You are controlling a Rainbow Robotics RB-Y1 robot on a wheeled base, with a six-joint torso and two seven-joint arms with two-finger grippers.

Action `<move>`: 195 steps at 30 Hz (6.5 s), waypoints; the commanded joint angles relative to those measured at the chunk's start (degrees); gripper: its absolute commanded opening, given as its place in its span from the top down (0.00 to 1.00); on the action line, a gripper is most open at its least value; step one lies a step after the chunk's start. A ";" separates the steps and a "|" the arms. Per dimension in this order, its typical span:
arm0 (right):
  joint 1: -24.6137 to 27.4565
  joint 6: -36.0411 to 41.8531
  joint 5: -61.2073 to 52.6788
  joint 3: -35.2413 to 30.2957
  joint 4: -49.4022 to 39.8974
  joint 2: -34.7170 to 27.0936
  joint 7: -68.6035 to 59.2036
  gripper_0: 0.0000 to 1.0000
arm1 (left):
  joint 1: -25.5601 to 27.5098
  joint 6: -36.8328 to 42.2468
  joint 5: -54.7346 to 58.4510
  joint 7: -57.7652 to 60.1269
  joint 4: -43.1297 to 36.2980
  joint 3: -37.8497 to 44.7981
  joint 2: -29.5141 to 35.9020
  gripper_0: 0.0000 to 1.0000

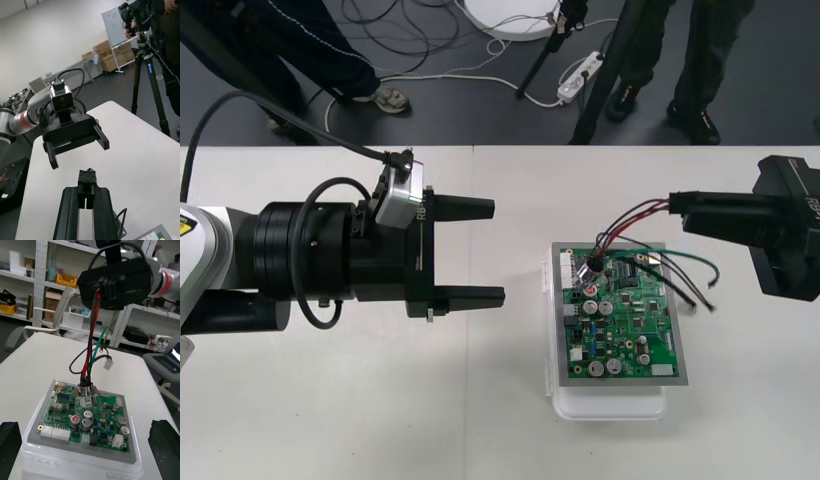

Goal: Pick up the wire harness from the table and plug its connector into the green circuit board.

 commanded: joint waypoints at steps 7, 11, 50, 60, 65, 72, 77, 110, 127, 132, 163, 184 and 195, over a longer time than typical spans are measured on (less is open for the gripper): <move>-2.76 -4.24 -3.37 2.47 2.32 1.57 16.60 1.00 | -6.09 6.98 7.98 -0.36 -2.10 -3.93 7.18 0.00; -4.08 -2.83 -6.18 6.25 2.85 2.62 22.75 1.00 | -7.84 7.07 9.91 -1.42 -2.10 -4.99 8.94 0.00; -7.07 -1.08 -11.81 20.66 5.05 13.34 49.82 1.00 | -12.68 11.11 22.92 -18.20 -2.10 -11.84 10.61 0.00; -9.80 -1.34 -9.61 22.94 7.86 16.51 52.19 1.00 | -12.77 11.99 22.92 -18.20 -2.10 -12.90 10.17 0.00; -9.88 -1.16 -9.70 23.21 7.95 17.39 52.90 1.00 | -12.77 11.99 22.92 -18.20 -2.19 -12.90 9.90 0.00; -9.97 -1.08 -9.70 23.65 8.03 18.71 53.95 1.00 | -12.77 11.99 23.01 -18.20 -2.19 -12.90 9.90 0.00; -10.85 -0.28 -9.70 24.97 8.03 18.71 54.30 1.00 | -12.77 11.99 22.92 -18.29 -2.19 -12.90 9.82 0.00; -12.17 1.30 -10.22 28.04 8.03 20.11 54.39 1.00 | -12.77 11.99 23.01 -18.20 -2.19 -12.90 9.38 1.00; -12.26 1.03 -11.54 28.04 8.03 19.32 54.39 1.00 | -12.77 11.99 22.92 -18.38 -2.10 -12.90 9.38 1.00; -12.26 1.12 -11.98 28.04 8.03 19.23 54.39 1.00 | -12.68 11.99 22.92 -18.38 -2.10 -12.90 9.29 1.00; -12.26 0.07 -16.55 26.46 9.00 16.51 53.69 0.00 | -10.66 11.90 23.89 -20.93 -2.01 -12.81 9.46 1.00; -11.82 -3.01 -16.46 20.04 9.00 4.38 47.27 0.00 | -5.38 3.02 29.07 -23.65 3.44 -10.26 9.11 1.00; -8.83 -10.74 -2.22 9.23 8.91 1.22 28.20 0.00 | -4.50 -6.47 29.25 -29.63 13.55 -9.56 6.21 1.00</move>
